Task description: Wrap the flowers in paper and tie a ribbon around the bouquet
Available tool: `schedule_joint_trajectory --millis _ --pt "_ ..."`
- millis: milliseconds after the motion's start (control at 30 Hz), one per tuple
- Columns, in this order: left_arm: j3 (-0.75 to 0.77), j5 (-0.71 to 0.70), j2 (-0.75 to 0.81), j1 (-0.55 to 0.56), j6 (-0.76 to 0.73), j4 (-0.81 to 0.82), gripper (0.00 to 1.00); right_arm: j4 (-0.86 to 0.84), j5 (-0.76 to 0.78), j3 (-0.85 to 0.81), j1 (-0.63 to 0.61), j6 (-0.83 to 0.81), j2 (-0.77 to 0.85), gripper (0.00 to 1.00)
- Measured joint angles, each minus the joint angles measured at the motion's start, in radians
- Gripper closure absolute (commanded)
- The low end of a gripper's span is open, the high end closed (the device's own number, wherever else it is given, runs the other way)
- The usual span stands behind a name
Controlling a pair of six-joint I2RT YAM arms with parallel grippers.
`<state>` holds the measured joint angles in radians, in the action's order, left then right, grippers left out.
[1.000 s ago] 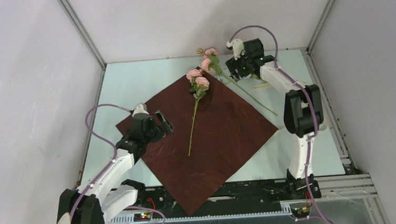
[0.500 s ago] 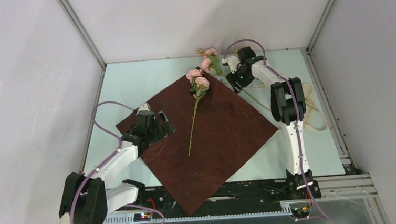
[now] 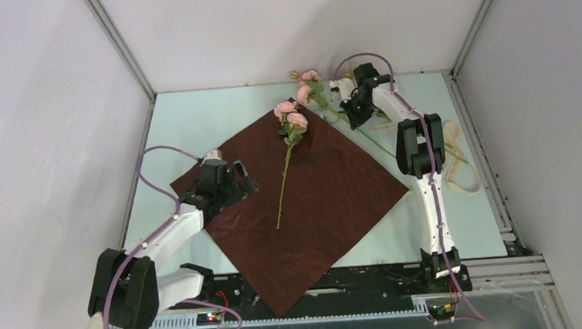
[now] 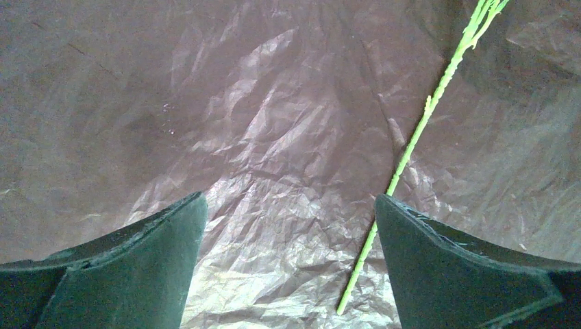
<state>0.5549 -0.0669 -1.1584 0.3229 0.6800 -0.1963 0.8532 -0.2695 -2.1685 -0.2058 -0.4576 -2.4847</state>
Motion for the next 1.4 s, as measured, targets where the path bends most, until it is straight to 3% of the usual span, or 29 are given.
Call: schedule_joint_trajectory --millis 100,267,433,600,700,833,1033,1200,1400 --pt "0.0 -0.001 0.0 0.0 0.0 0.0 0.0 -0.011 0.015 0.013 -0.002 0.015 0.011 1.0" --pt "0.0 -0.002 0.002 0.0 -0.001 0.0 0.0 -0.108 0.144 0.225 -0.017 0.05 0.155 1.0" --pt "0.0 -0.006 0.024 0.0 -0.003 -0.001 0.0 -0.238 0.286 0.483 -0.036 0.099 0.486 1.0" --pt "0.003 -0.007 0.06 0.0 -0.008 -0.004 0.0 -0.425 0.354 0.581 -0.046 0.156 0.834 1.0" --pt "0.003 -0.007 0.084 0.0 -0.008 -0.006 0.0 -0.498 0.368 0.582 -0.058 0.243 0.972 1.0" --pt "0.003 -0.007 0.114 0.0 -0.007 -0.008 0.0 -0.51 0.314 0.583 -0.093 0.497 1.067 1.0" --pt "0.003 -0.007 0.132 0.0 -0.002 -0.008 0.0 -0.613 0.238 0.82 -0.294 0.951 1.082 1.0" --pt "0.003 -0.006 0.132 0.0 0.001 -0.007 0.0 -0.741 0.243 0.932 -0.496 1.223 0.894 1.0" --pt "0.002 -0.008 0.131 -0.002 0.0 0.001 0.0 -0.895 0.298 0.936 -0.626 1.426 0.674 1.0"
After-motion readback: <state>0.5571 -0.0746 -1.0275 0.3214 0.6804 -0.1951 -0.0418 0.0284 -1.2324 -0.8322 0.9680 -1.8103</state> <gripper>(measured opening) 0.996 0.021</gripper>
